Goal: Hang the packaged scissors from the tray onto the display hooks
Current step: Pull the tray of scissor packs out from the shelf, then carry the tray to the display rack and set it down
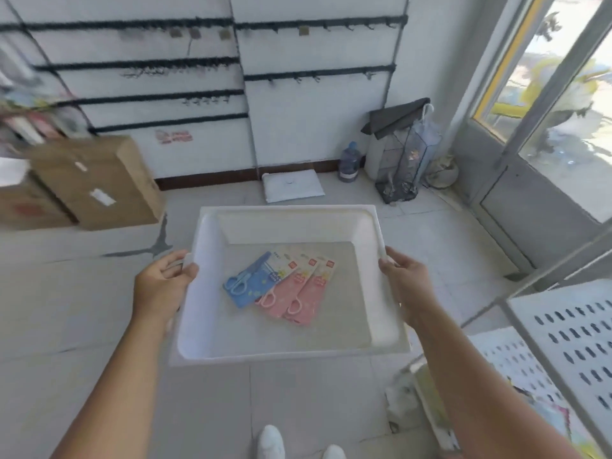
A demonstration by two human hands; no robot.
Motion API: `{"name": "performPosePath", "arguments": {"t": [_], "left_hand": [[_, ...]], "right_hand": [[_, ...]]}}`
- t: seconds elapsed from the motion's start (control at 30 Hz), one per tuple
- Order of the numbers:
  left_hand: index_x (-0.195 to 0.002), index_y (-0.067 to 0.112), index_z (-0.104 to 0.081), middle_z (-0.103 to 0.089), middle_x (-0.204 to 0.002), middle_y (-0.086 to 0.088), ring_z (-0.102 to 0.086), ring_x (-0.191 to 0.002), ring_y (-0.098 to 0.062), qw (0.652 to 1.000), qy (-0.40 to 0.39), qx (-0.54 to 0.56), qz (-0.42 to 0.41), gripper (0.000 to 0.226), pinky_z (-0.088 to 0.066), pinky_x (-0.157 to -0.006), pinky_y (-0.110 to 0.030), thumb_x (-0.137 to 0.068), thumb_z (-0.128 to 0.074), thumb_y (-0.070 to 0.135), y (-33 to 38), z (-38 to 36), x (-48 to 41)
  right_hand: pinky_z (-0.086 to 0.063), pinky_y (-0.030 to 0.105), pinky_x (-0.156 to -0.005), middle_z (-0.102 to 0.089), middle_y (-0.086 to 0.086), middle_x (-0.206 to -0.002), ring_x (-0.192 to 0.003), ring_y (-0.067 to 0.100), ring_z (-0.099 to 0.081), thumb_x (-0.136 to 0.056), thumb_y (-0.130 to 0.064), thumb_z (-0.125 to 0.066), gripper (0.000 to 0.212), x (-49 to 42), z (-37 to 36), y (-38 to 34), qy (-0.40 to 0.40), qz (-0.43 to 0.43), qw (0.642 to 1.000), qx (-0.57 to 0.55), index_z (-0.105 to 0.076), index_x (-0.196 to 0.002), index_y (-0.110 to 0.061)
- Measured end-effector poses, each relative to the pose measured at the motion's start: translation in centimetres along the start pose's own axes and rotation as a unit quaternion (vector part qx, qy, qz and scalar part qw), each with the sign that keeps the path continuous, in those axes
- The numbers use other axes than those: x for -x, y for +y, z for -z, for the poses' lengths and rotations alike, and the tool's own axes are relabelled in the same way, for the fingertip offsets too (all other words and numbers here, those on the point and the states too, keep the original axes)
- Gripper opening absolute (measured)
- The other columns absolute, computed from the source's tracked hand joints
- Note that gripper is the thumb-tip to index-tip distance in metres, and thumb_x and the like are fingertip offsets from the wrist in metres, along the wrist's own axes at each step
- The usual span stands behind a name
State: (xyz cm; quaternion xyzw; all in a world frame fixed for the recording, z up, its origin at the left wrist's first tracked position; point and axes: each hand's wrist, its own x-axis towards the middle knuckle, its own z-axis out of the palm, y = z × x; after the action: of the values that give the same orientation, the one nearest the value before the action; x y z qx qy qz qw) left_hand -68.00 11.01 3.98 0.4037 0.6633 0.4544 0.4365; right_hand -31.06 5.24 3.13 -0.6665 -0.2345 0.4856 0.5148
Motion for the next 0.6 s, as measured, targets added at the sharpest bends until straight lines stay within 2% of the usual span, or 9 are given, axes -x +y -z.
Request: {"name": "performPosePath", "arguments": {"t": [0.07, 0.17, 0.27, 0.4, 0.5, 0.6], "left_hand": [[-0.127, 0.013, -0.065, -0.065, -0.126, -0.014, -0.064, -0.117, -0.028, 0.999, 0.038, 0.011, 0.008, 0.040, -0.049, -0.102, -0.044, -0.088, -0.072, 0.006, -0.5, 2.4, 0.0], [-0.132, 0.005, -0.061, -0.061, -0.118, -0.006, -0.061, -0.105, -0.021, 0.995, 0.093, 0.024, 0.023, 0.041, -0.047, -0.089, -0.032, -0.092, -0.067, 0.002, -1.1, 5.8, -0.3], [-0.133, 0.004, -0.060, -0.062, -0.116, -0.006, -0.061, -0.101, -0.020, 0.989, 0.134, 0.041, 0.038, 0.042, -0.046, -0.086, -0.031, -0.092, -0.066, 0.001, -1.7, 8.9, -1.4], [-0.132, 0.006, -0.061, -0.063, -0.118, -0.010, -0.062, -0.102, -0.022, 0.984, 0.167, 0.049, 0.046, 0.041, -0.047, -0.087, -0.033, -0.092, -0.068, 0.003, -2.4, 13.5, -4.9], [-0.132, 0.008, -0.062, -0.063, -0.124, -0.011, -0.064, -0.108, -0.025, 0.981, 0.183, 0.058, 0.035, 0.041, -0.046, -0.088, -0.035, -0.091, -0.069, 0.005, -2.2, 17.0, -8.5], [-0.128, 0.014, -0.065, -0.068, -0.125, -0.013, -0.067, -0.106, -0.027, 0.979, 0.194, 0.059, 0.032, 0.040, -0.050, -0.088, -0.038, -0.089, -0.072, 0.009, -2.0, 20.8, -12.0]], "right_hand": [[-0.058, 0.024, -0.061, -0.075, -0.002, -0.098, -0.069, 0.010, -0.073, -0.099, -0.003, -0.058, 0.037, -0.9, -2.7, -0.5, -0.040, -0.006, 0.999, 0.019, -0.063, -0.135, -0.011], [-0.054, 0.017, -0.050, -0.075, 0.008, -0.110, -0.069, 0.011, -0.072, -0.099, -0.001, -0.056, 0.038, -1.9, -7.2, -1.0, -0.089, -0.015, 0.995, 0.041, -0.063, -0.135, -0.008], [-0.054, 0.017, -0.048, -0.075, 0.002, -0.090, -0.058, 0.006, -0.072, -0.099, 0.001, -0.055, 0.032, -3.0, -12.1, -1.1, -0.132, -0.012, 0.990, 0.056, -0.068, -0.126, -0.011], [-0.052, 0.016, -0.047, -0.077, -0.011, -0.074, -0.059, 0.006, -0.071, -0.098, -0.001, -0.057, 0.029, -4.8, -19.4, -1.5, -0.158, -0.004, 0.984, 0.078, -0.071, -0.112, -0.022], [-0.051, 0.018, -0.051, -0.076, -0.004, -0.093, -0.074, 0.012, -0.070, -0.098, -0.006, -0.058, 0.030, -5.6, -25.3, -2.3, -0.173, 0.004, 0.980, 0.094, -0.070, -0.120, -0.022], [-0.054, 0.020, -0.056, -0.075, 0.002, -0.098, -0.071, 0.012, -0.071, -0.099, -0.006, -0.056, 0.032, -6.6, -30.8, -2.8, -0.195, 0.017, 0.975, 0.105, -0.070, -0.125, -0.019]]}}
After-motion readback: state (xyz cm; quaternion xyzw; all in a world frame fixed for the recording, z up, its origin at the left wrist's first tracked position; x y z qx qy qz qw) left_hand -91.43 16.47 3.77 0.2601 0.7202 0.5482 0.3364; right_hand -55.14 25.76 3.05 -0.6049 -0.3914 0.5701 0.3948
